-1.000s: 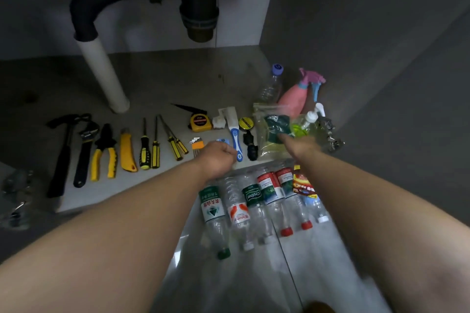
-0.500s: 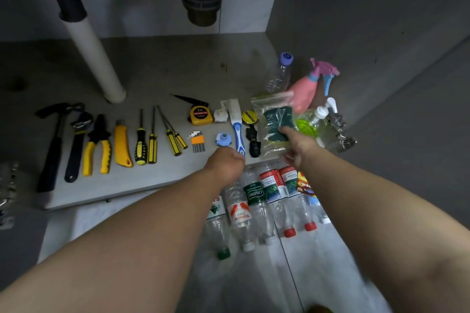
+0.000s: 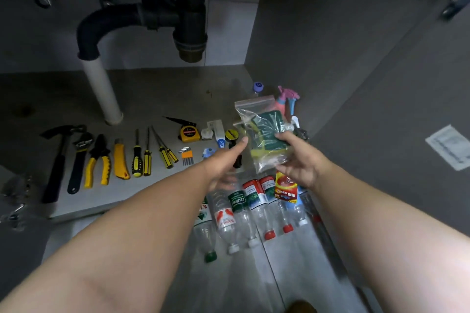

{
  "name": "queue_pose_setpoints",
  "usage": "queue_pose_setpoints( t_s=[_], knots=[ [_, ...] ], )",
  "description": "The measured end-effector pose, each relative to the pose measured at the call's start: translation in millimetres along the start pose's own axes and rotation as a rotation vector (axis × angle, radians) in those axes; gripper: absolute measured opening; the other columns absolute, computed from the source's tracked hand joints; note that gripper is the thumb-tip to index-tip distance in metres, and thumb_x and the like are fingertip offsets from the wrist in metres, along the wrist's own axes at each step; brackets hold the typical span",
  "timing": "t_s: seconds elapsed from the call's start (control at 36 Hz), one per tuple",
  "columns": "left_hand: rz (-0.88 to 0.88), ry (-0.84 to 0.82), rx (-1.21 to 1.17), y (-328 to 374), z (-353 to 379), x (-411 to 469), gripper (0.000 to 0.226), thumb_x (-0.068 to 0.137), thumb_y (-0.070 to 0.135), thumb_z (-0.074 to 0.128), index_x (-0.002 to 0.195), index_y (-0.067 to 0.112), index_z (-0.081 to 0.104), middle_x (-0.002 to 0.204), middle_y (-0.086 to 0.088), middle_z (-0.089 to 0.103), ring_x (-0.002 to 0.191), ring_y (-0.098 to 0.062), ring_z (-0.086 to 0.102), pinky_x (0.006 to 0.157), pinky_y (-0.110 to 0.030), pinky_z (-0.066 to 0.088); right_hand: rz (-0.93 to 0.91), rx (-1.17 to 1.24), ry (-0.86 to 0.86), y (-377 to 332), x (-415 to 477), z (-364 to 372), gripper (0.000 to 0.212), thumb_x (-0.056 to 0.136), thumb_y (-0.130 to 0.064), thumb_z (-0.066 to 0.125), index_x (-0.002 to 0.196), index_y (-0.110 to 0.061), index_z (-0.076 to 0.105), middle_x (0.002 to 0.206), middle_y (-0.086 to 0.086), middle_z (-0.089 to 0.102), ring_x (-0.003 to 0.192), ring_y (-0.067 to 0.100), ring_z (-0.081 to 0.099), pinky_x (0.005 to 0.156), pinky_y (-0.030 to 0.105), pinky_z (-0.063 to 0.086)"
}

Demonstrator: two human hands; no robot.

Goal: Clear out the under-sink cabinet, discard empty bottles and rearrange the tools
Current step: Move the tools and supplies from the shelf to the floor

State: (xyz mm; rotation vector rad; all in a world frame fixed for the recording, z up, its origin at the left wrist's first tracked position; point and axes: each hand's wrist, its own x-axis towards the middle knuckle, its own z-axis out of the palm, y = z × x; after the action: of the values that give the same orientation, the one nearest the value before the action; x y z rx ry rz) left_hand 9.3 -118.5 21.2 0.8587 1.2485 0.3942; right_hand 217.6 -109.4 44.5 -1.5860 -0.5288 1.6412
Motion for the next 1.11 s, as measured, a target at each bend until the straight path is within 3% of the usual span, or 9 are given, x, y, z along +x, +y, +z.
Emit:
queue_pose_setpoints(
  t_s=[0.19,0.33,0.42,0.47,0.53,0.69,0.81,0.89,1.11],
  knots=[
    [0.094,-0.153,-0.176,16.9,11.0,-42.0,0.084,0.074,0.079,0.068,0.145,0.041,0.043,0.141,-0.006,0.06,0.116,-0.028,0.068,0.1,-0.053,0.054,0.046,0.076,-0.292,-9.4,-59.0,-0.3,0.043,0.089,-0.029,0.065,0.131,-0.02,0.061,0.13,0.01,0.068,0.118,0.029,0.067,0.082,0.042,0.06],
    [0.266,0.083,-0.159,28.3,-6.9,-79.9,0.098,0.077,0.038,0.087,0.153,0.042,0.026,0.128,-0.01,0.068,0.09,-0.02,0.077,0.079,-0.042,0.063,0.017,-0.175,-0.271,-13.5,-87.2,7.1,0.041,0.091,-0.027,0.064,0.131,-0.022,0.059,0.129,0.006,0.069,0.112,0.031,0.07,0.093,0.059,0.054],
    [0.335,0.236,-0.026,31.2,-13.4,-106.3,0.114,0.069,0.044,0.092,0.156,0.044,0.018,0.134,-0.011,0.065,0.115,-0.028,0.068,0.101,-0.053,0.053,-0.012,-0.252,-0.333,-13.6,-104.8,26.1,0.042,0.091,-0.039,0.064,0.13,-0.024,0.062,0.123,0.002,0.073,0.113,0.028,0.069,0.106,0.058,0.043],
    [0.368,0.304,-0.039,32.4,-15.0,-122.2,0.116,0.069,0.047,0.091,0.158,0.036,0.017,0.127,-0.005,0.068,0.11,-0.023,0.071,0.089,-0.046,0.06,-0.02,-0.234,-0.4,-11.9,-116.5,39.8,0.043,0.091,-0.045,0.065,0.129,-0.026,0.062,0.123,0.005,0.072,0.114,0.03,0.069,0.11,0.059,0.04],
    [0.41,0.355,-0.088,32.2,-17.2,-134.0,0.102,0.074,0.048,0.088,0.153,0.025,0.029,0.106,0.001,0.074,0.09,-0.017,0.076,0.068,-0.037,0.062,-0.04,-0.195,-0.455,-9.5,-125.9,51.4,0.041,0.092,-0.047,0.064,0.128,-0.027,0.062,0.123,0.007,0.072,0.113,0.03,0.069,0.109,0.058,0.041],
    [0.451,0.2,-0.21,27.5,-24.2,-159.7,0.035,0.097,0.048,0.062,0.119,0.021,0.064,0.109,-0.004,0.077,0.095,-0.023,0.076,0.076,-0.042,0.061,-0.129,-0.116,-0.508,-4.4,-142.6,67.7,0.039,0.095,-0.038,0.061,0.129,-0.019,0.062,0.123,0.011,0.072,0.114,0.034,0.068,0.11,0.054,0.042],
    [0.494,0.206,-0.198,26.8,-26.1,-164.6,0.025,0.102,0.036,0.06,0.125,0.026,0.06,0.109,-0.007,0.075,0.082,-0.019,0.075,0.06,-0.033,0.057,-0.218,-0.08,-0.476,-4.9,-149.6,75.1,0.031,0.098,-0.028,0.056,0.126,-0.018,0.063,0.115,0.007,0.075,0.1,0.029,0.072,0.086,0.042,0.057],
    [0.498,0.206,-0.165,26.1,-27.8,-163.1,0.026,0.103,0.026,0.06,0.127,0.035,0.056,0.109,-0.009,0.074,0.075,-0.017,0.074,0.054,-0.03,0.055,-0.239,-0.014,-0.488,-5.1,-149.2,79.9,0.032,0.099,-0.027,0.052,0.126,-0.017,0.065,0.121,0.012,0.072,0.11,0.036,0.067,0.1,0.055,0.052],
    [0.444,0.223,-0.144,33.0,-30.0,-157.0,0.044,0.1,0.021,0.064,0.136,0.04,0.048,0.114,-0.005,0.075,0.098,-0.029,0.075,0.091,-0.057,0.058,-0.174,-0.035,-0.538,-0.8,-137.5,83.3,0.037,0.099,-0.029,0.053,0.132,-0.015,0.061,0.129,0.014,0.068,0.112,0.033,0.067,0.096,0.054,0.055]
  ],
)
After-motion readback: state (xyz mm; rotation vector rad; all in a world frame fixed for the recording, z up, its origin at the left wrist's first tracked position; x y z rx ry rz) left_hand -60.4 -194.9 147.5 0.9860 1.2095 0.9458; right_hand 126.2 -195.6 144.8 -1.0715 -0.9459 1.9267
